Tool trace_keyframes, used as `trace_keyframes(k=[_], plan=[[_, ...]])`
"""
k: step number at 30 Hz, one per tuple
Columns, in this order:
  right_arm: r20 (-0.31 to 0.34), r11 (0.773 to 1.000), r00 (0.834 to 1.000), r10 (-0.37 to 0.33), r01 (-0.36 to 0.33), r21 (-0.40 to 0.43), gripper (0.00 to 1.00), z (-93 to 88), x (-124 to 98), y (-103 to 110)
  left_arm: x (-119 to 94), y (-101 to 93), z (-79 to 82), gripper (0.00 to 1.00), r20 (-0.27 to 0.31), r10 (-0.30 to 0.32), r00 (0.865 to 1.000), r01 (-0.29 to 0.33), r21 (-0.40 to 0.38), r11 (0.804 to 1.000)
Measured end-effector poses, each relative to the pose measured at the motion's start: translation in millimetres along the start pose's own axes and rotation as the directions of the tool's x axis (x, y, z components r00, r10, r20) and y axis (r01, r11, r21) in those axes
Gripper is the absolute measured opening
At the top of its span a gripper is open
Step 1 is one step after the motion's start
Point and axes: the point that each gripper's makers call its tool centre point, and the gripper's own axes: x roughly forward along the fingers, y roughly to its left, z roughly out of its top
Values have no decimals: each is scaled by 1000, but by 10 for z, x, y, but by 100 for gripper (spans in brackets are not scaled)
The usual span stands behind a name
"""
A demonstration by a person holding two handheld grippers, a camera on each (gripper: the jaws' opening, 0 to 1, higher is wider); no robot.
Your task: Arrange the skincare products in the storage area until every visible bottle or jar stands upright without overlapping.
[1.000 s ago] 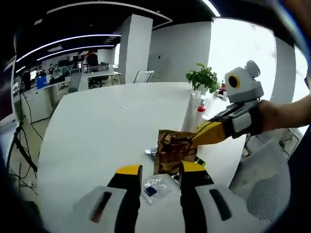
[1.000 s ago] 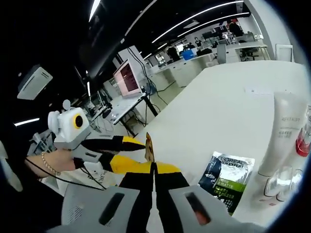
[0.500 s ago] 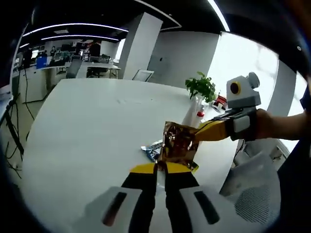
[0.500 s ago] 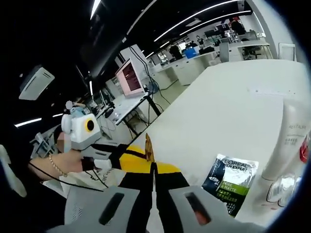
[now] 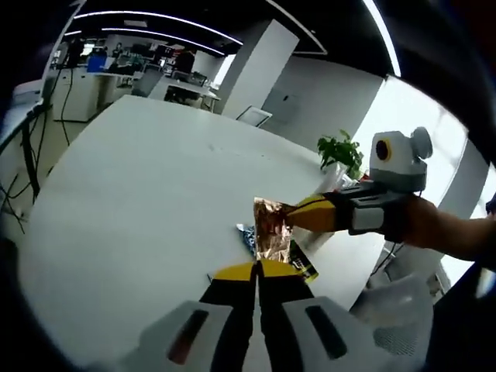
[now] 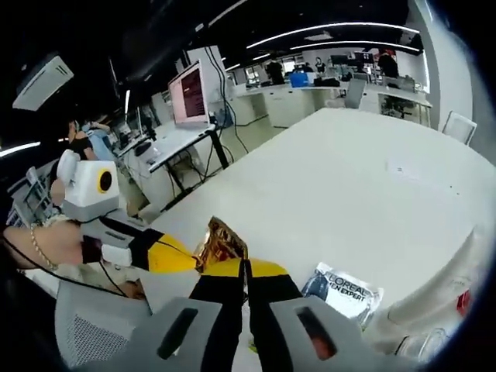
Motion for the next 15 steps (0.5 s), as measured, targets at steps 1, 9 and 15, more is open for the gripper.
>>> trace_keyframes(k=[1,9,15], plan=[[-9,1000,1000,-8,8,-2,2,-5,52,-26,20,41,4,1,-1,5,1000,-5,-13,1000],[-29,997,998,-49,47,-63,3,-7,333,-215,212,210,32,1,-23,43,999,-44,-51,998],[-66,969,995,-73,55,-241,1,-126,555,-387,424,361,-45,1,-71,62,996,-66,-56,996]])
